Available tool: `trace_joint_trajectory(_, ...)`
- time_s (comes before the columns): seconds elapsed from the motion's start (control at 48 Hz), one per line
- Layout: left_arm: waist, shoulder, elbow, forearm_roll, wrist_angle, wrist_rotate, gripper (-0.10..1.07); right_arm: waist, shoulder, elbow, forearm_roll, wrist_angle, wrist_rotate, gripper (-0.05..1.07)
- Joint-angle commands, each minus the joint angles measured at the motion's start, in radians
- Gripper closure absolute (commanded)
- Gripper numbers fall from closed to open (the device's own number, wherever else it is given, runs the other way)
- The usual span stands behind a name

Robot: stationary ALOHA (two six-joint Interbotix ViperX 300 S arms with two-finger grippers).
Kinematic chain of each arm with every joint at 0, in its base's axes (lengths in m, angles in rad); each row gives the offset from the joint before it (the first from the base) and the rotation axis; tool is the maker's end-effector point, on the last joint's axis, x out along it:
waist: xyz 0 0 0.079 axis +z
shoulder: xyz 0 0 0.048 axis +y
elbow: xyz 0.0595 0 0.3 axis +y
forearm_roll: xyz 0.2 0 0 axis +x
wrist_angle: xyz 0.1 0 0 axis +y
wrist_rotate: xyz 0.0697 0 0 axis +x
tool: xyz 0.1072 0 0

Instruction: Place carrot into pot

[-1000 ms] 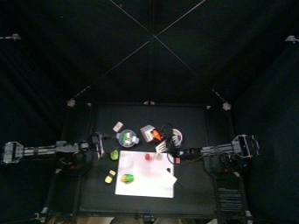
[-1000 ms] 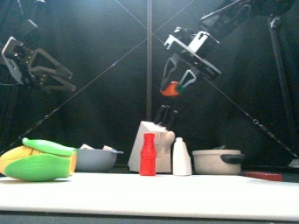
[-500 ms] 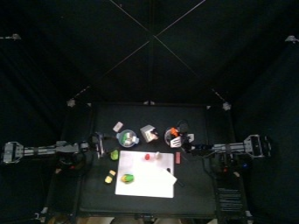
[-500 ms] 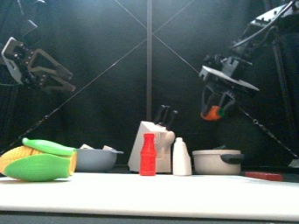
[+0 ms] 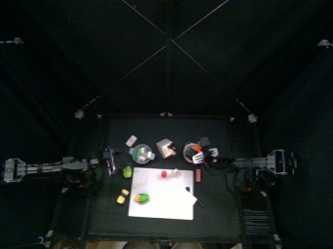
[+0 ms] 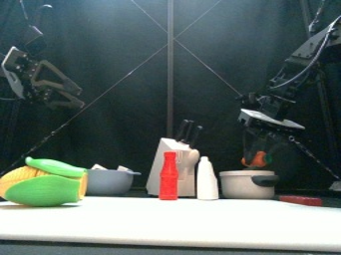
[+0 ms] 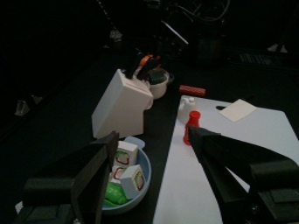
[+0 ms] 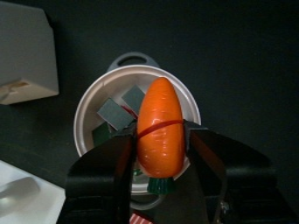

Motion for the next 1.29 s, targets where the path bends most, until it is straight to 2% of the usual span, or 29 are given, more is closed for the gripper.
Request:
trace_joint_trajectory(0.0,0.003,0.002,-0.012,-0.002,-0.005,0.002,0.00,-0.015,0.008,-0.015,0.003,-0.003,-0.018,0.44)
trace_joint_trajectory(0.271,0.003,0.003,-0.011,-0.003,-0.003,0.002,0.00,-0.037,0.035,-0.014,-0.006,-0.006,-0.021,0.42)
trace_joint_trajectory(0.771,0.003,0.003,-0.009,-0.003,-0.002,0.000,0.00,-0.031,0.028,-0.037,-0.006,-0.005,-0.020,0.24)
trace_joint_trajectory(1.062,0.003,0.002,-0.008,-0.002,-0.003,0.000,0.00,-0.029,0.025,-0.058,0.000,-0.003,-0.020,0.07)
trace_joint_trajectory(1.271,0.003,0.003,-0.008,-0.003,-0.002,0.000,0.00,-0.028,0.021,-0.061,0.003,-0.003,-0.018,0.05)
